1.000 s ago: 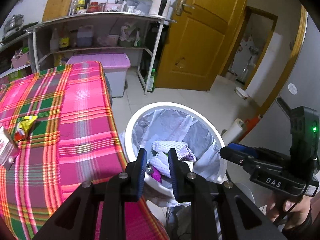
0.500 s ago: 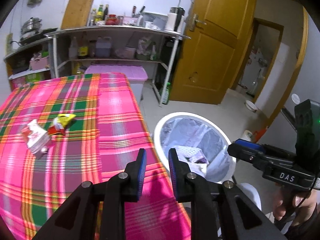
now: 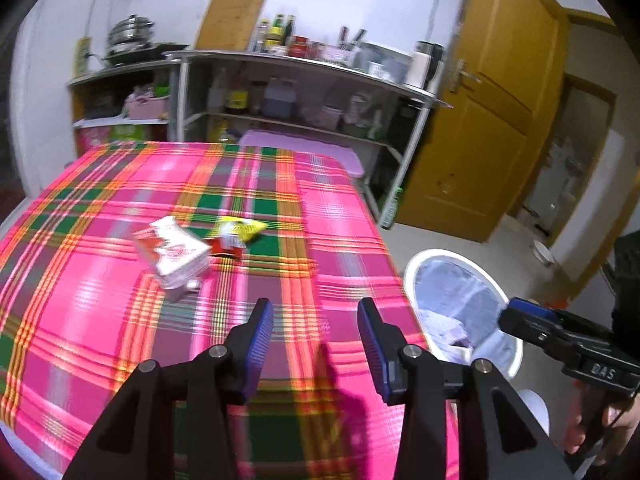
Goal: Collect trash
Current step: 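Move both grippers back to the juice carton and yellow snack packet, then grasp the strawberry juice carton with the left gripper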
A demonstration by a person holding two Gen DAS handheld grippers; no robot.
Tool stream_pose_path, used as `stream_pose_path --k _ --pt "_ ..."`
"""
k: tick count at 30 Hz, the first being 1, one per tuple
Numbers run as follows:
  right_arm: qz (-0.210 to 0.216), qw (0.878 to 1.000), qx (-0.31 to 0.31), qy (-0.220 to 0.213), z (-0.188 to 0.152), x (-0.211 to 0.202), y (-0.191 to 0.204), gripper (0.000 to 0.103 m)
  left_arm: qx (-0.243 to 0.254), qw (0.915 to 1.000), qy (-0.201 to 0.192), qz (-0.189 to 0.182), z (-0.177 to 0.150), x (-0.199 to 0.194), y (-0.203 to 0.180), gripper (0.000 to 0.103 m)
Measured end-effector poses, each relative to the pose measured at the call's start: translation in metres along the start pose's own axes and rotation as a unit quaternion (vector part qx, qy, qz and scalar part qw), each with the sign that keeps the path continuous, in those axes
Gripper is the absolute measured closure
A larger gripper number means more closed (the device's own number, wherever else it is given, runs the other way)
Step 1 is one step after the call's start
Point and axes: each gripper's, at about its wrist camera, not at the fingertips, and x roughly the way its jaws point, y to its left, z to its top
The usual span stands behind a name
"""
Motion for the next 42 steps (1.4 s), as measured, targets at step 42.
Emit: stream_pose_path --k 42 --pt "0.031 0.999 -0.019 0.040 0.031 0.077 0.028 0.049 -0.123 0.9738 0.011 0.191 0.020 0.053 0.122 0.038"
